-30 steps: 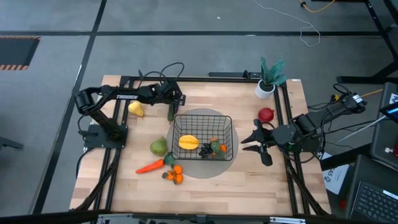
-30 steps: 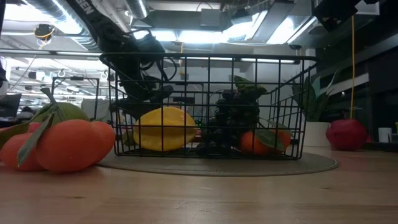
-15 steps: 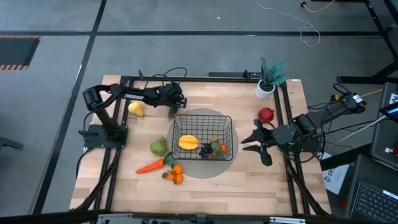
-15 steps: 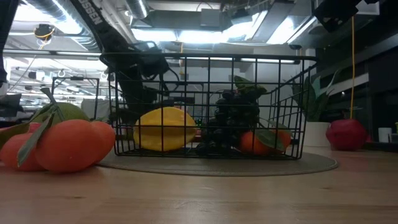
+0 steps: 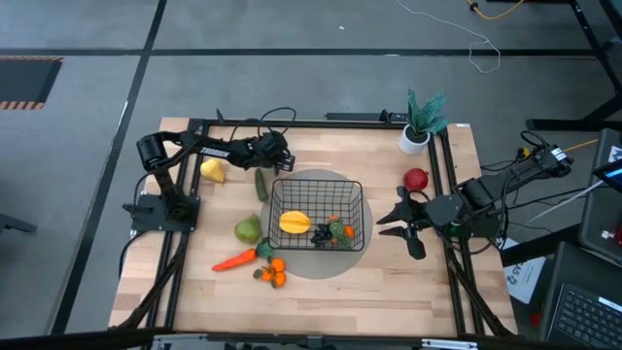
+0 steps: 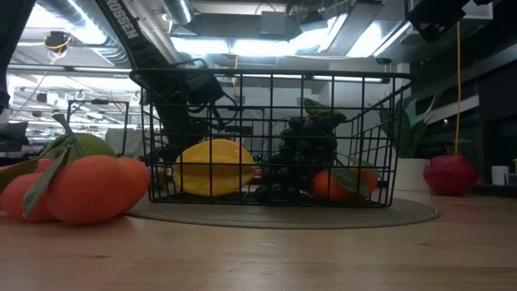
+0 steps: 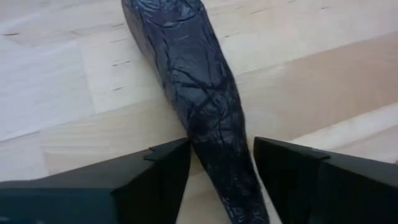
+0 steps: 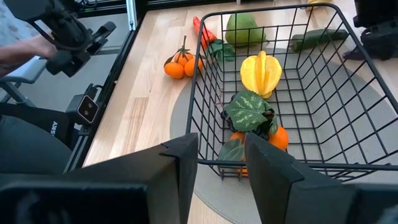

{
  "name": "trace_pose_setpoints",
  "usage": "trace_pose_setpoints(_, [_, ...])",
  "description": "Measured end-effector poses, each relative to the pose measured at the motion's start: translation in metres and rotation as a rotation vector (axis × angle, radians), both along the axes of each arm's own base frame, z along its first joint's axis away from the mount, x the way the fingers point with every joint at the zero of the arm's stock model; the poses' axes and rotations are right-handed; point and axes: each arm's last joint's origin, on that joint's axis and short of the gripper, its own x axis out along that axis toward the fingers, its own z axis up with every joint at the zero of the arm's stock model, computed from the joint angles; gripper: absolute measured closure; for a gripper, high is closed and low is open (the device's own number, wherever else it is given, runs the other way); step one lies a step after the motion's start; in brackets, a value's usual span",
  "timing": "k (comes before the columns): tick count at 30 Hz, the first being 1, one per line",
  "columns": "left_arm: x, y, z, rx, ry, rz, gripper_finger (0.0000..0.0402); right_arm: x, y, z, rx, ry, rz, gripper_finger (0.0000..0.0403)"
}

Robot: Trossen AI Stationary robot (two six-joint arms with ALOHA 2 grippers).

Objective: Build produce basket
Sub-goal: Put the purple eggplant into the black wire basket

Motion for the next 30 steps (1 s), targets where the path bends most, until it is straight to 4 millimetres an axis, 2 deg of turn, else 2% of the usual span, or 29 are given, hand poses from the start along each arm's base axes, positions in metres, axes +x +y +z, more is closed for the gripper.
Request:
trace_pose_setpoints(7, [-0.003,-0.001,-0.002,0.018,0.077,-0.031,0.0363,0.000,0.000,0.000,0.000,0.000,-0.001,0.0279])
trace_pose_setpoints(14, [-0.002,0.000,0.004,0.072,0.075,-0.079,0.0371,0.000,0.000,0.000,0.001,0.000,0.000,0.0279])
trace_pose_setpoints(19, [-0.001,-0.002,0.031,0.154,-0.007,-0.107,0.0371,0.000,0.000,0.000,0.001,0.000,-0.001,0.0279])
trace_pose_setpoints(24, [-0.007,-0.006,0.068,0.260,-0.092,-0.141,0.0371,0.000,0.000,0.000,0.000,0.000,0.000,0.0279])
trace_pose_setpoints(30, [-0.013,-0.028,0.113,0.359,-0.223,-0.228,0.0371,0.000,0.000,0.000,-0.001,-0.001,0.001,0.0279])
